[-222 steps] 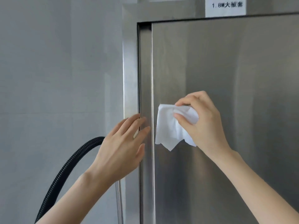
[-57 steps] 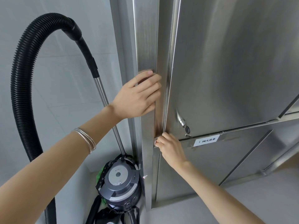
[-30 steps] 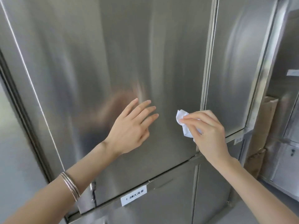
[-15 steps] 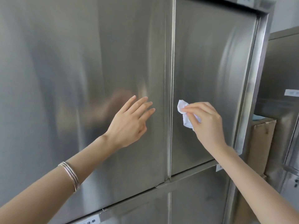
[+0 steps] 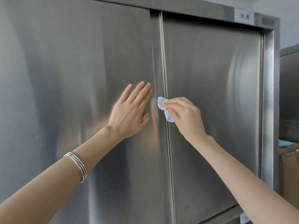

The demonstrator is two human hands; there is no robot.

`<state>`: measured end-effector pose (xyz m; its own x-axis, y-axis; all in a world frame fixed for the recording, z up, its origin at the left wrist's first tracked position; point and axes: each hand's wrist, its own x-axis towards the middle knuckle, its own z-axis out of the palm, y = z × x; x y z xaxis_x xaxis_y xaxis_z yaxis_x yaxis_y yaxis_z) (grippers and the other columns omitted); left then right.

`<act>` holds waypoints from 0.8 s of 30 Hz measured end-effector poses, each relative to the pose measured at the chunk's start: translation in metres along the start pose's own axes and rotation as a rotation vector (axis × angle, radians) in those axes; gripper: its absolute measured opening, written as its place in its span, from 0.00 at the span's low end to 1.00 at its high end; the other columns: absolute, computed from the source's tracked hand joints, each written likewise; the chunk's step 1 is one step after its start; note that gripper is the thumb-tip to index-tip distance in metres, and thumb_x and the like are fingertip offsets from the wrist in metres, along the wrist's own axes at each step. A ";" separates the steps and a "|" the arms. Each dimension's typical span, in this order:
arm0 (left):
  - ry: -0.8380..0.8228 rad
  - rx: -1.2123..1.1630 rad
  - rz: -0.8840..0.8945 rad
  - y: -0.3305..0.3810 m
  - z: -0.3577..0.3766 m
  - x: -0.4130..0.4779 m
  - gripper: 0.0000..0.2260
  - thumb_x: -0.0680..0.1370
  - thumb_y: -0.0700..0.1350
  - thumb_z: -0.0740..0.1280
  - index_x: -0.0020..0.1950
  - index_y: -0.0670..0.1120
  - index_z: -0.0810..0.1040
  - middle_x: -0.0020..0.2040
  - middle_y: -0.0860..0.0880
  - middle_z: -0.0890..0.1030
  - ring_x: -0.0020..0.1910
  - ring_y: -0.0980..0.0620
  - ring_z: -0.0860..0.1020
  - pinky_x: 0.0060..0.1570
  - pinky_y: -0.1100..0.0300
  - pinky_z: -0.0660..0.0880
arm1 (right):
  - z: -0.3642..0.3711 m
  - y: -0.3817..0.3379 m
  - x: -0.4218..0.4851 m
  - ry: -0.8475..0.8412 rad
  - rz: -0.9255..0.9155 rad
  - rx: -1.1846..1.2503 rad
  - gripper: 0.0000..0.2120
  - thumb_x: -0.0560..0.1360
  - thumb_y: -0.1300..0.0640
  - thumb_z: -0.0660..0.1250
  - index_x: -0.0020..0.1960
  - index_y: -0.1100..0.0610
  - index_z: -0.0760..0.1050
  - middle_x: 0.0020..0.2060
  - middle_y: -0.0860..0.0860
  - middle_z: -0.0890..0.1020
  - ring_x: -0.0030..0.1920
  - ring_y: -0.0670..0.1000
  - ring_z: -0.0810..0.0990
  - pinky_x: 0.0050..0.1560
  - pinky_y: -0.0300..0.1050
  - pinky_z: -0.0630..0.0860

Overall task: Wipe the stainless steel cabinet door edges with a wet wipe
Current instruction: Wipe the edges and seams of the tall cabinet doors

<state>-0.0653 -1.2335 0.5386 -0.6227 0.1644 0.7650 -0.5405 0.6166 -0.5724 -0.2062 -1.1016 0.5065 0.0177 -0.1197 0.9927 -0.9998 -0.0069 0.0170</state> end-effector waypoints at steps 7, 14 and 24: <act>0.139 0.045 -0.075 -0.026 0.005 0.047 0.31 0.78 0.54 0.56 0.76 0.38 0.61 0.78 0.42 0.60 0.77 0.45 0.57 0.76 0.45 0.53 | 0.039 0.025 0.061 0.105 -0.173 -0.037 0.09 0.71 0.70 0.68 0.50 0.65 0.82 0.50 0.56 0.84 0.52 0.54 0.82 0.53 0.46 0.77; 0.184 0.086 -0.157 -0.035 0.002 0.083 0.32 0.78 0.57 0.53 0.78 0.40 0.58 0.78 0.43 0.58 0.78 0.46 0.55 0.76 0.45 0.51 | 0.048 0.039 0.138 0.282 -0.339 -0.133 0.08 0.70 0.68 0.70 0.49 0.65 0.82 0.47 0.55 0.85 0.47 0.54 0.84 0.48 0.43 0.75; 0.242 0.141 -0.164 -0.036 0.007 0.087 0.31 0.79 0.57 0.53 0.77 0.41 0.61 0.78 0.44 0.60 0.77 0.48 0.57 0.76 0.46 0.54 | 0.050 0.044 0.185 0.333 -0.255 0.040 0.06 0.68 0.71 0.67 0.39 0.62 0.79 0.36 0.51 0.82 0.34 0.54 0.73 0.40 0.45 0.65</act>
<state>-0.1040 -1.2468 0.6235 -0.3769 0.2603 0.8889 -0.7063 0.5401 -0.4577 -0.2466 -1.1740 0.6848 0.2555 0.2181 0.9419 -0.9626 -0.0338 0.2689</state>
